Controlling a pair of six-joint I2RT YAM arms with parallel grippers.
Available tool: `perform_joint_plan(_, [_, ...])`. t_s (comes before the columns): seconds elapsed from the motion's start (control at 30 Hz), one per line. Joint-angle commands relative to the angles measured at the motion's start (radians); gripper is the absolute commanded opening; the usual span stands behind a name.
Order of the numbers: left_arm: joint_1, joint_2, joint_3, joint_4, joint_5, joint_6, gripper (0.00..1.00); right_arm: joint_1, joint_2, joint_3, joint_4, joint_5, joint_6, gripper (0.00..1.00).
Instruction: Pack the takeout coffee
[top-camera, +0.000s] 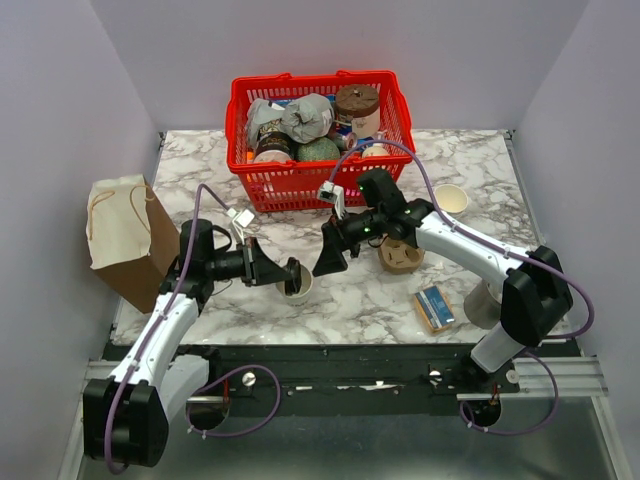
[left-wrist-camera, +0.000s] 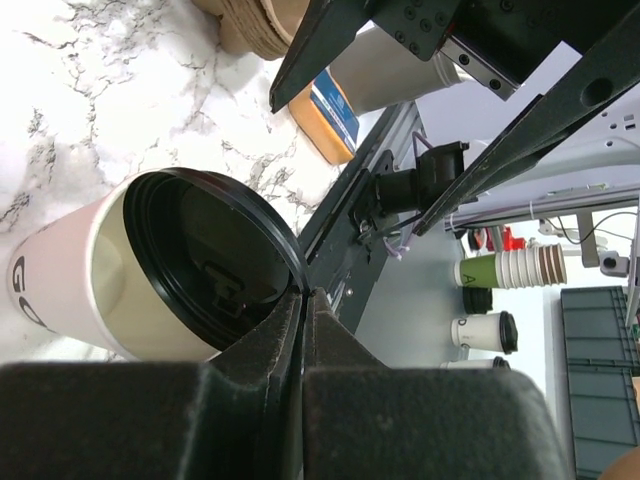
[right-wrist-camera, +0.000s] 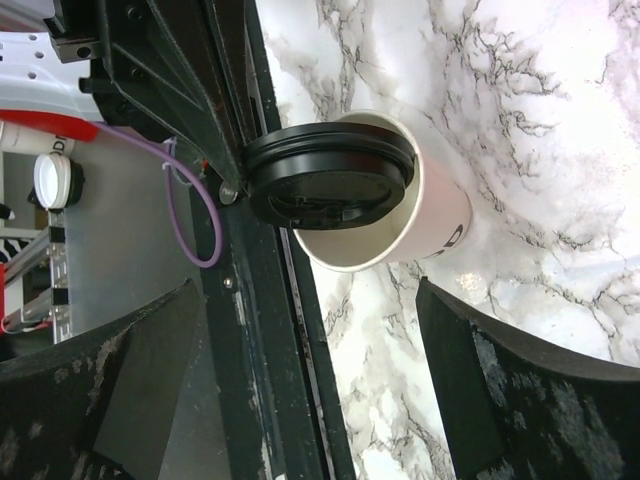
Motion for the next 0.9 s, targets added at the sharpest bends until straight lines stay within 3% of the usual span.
perform_joint_plan(0.0, [0.017, -0.029, 0.035, -0.081, -0.014, 0.042, 0.15, 0.009, 0.015, 0.031, 0.024, 0.013, 0.009, 0.97])
perform_joint_plan(0.1, [0.023, -0.036, 0.057, -0.133, -0.034, 0.078, 0.26, 0.009, 0.012, 0.031, 0.029, 0.01, 0.011, 0.97])
perform_joint_plan(0.53, [0.039, -0.061, 0.108, -0.201, -0.096, 0.176, 0.38, 0.009, 0.014, 0.04, 0.021, 0.025, -0.001, 0.97])
perform_joint_plan(0.6, [0.037, -0.07, 0.115, -0.203, -0.094, 0.184, 0.4, 0.015, -0.003, 0.04, 0.011, 0.032, -0.072, 0.94])
perform_joint_plan(0.67, [0.039, -0.073, 0.117, -0.201, -0.094, 0.184, 0.41, 0.05, -0.053, 0.041, -0.048, 0.084, -0.291, 0.92])
perform_joint_plan(0.87, [0.037, -0.059, 0.15, -0.183, -0.129, 0.201, 0.45, 0.105, -0.175, -0.055, -0.169, 0.232, -0.622, 0.83])
